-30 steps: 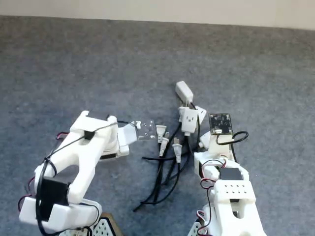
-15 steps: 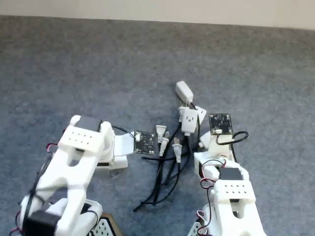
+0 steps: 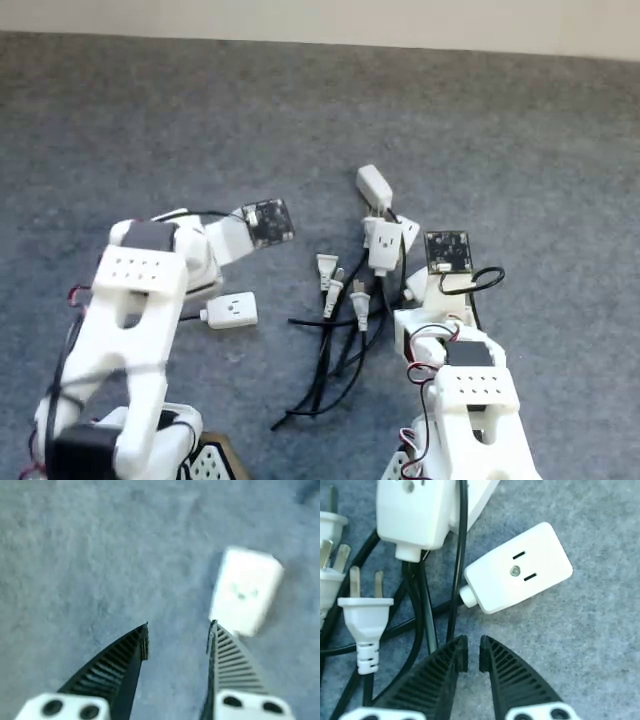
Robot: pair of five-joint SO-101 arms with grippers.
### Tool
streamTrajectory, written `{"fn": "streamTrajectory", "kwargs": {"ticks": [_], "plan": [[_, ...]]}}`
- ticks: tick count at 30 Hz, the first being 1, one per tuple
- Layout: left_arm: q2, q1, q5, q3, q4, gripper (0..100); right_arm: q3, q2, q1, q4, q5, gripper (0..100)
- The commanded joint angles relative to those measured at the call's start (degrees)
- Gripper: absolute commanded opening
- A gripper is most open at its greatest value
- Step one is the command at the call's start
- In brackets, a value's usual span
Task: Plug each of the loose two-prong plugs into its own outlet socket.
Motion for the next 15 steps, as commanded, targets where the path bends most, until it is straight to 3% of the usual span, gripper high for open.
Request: {"fn": "streamTrajectory", "kwargs": {"ticks": [1,10,15], "plan": [[7.8,0.4,3.4,-2.2,-3.9,21,-0.6,0.0,-0.4,-0.9,-0.2,5.7],[21.1,1.3,3.6,-2.5,-12.6,21,-0.6,0.0,-0.4,-0.9,-0.2,5.7],[25.2,-0.2,3.7,-9.6,-14.3,21,-0.6,0.0,-0.4,-0.9,-0.2,5.7]]}}
